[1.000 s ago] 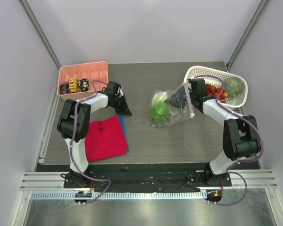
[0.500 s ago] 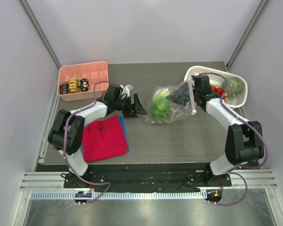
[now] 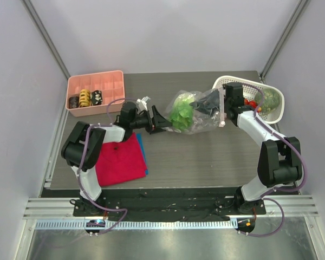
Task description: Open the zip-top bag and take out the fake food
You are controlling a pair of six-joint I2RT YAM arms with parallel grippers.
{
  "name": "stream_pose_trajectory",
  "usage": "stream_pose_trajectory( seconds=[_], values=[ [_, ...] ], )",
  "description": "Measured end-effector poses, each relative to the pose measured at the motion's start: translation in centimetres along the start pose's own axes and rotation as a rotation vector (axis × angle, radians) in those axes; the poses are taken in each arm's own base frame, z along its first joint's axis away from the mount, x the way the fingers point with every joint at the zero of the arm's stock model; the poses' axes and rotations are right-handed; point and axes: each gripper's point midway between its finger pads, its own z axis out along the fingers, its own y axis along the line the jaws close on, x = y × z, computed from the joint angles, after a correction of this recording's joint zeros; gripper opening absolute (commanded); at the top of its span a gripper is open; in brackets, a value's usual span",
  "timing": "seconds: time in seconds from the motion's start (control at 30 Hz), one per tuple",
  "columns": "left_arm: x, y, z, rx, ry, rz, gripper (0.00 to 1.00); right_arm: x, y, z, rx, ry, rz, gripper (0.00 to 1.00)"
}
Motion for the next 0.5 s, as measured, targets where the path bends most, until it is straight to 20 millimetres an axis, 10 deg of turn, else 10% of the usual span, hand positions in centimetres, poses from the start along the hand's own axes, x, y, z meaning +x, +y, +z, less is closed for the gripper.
stream_pose_trajectory(
  seconds=[0.2,0.5],
  values=[
    [-1.4,-1.4,0.8,0.106,-0.046,-0.041,0.01,-0.1,0.4,-0.1,-0.014,0.002,0.019,0.01],
    [-2.3,0.9,0.3,-0.052,-0.102,-0.038,0.00,-0.2,-0.6,-0.3,0.019,-0.002,-0.008,0.01]
  ],
)
